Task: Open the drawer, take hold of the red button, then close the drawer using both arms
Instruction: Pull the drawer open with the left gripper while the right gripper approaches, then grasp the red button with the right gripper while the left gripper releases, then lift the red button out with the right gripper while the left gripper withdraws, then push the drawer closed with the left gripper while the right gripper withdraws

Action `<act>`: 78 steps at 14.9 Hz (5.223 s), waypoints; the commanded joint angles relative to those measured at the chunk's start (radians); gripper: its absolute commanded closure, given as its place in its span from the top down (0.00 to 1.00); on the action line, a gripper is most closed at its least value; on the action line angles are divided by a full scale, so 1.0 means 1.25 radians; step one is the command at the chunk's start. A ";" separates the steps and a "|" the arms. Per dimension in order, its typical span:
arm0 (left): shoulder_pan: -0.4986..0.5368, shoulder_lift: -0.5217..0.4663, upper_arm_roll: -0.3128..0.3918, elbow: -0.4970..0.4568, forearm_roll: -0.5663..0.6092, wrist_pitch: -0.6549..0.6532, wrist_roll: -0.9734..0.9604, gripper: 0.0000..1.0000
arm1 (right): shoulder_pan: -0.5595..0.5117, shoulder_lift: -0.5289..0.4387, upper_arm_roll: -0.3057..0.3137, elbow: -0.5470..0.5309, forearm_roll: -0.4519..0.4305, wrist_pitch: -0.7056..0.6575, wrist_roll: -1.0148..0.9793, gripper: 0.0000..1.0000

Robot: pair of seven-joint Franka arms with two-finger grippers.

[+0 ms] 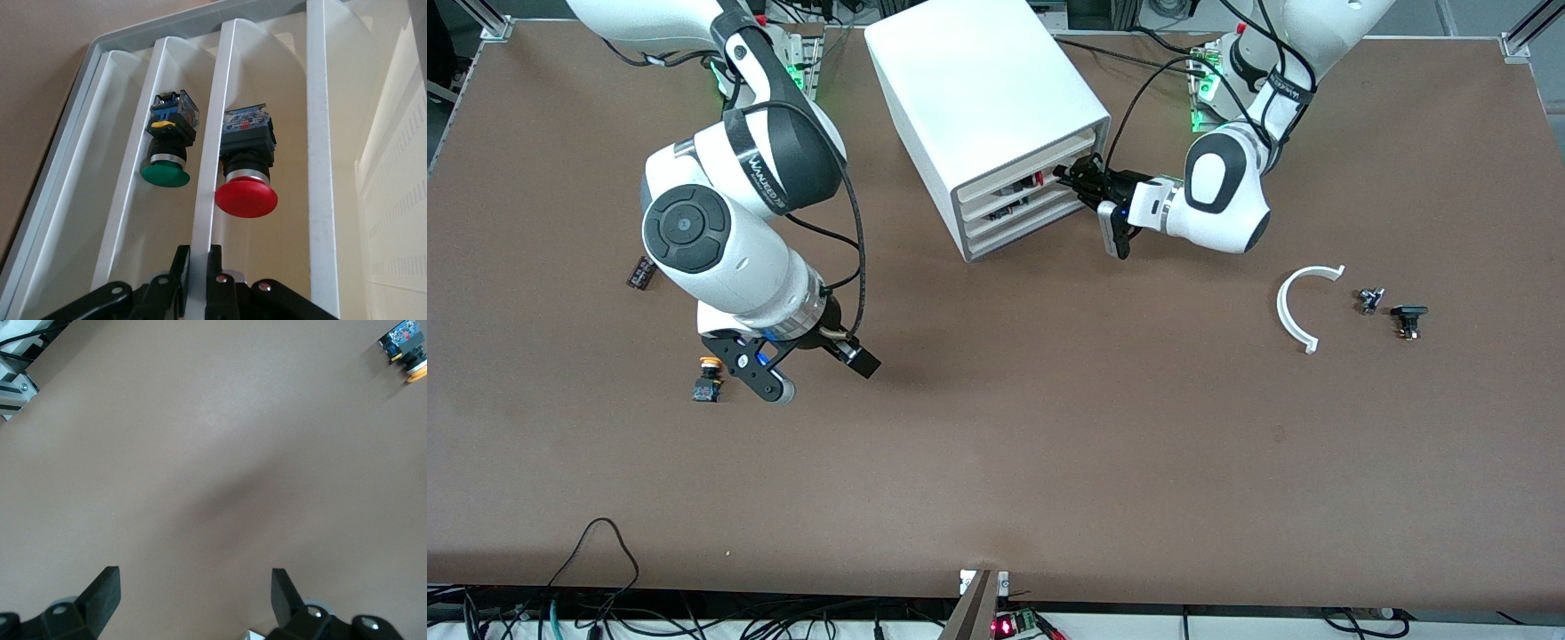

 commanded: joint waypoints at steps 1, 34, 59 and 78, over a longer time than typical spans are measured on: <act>0.005 -0.019 0.005 -0.005 -0.009 0.009 -0.005 0.00 | 0.022 0.037 -0.002 0.061 0.012 -0.002 0.055 1.00; 0.202 0.168 0.008 0.813 0.804 -0.456 -0.646 1.00 | 0.348 0.177 -0.006 0.061 0.010 0.270 0.890 1.00; 0.164 0.125 -0.007 0.723 1.033 -0.135 -1.187 1.00 | 0.316 0.128 -0.007 0.061 -0.006 0.151 0.637 0.00; -0.022 0.060 -0.138 0.251 1.047 0.314 -1.678 1.00 | -0.067 0.042 -0.012 0.007 -0.003 -0.046 -0.511 0.00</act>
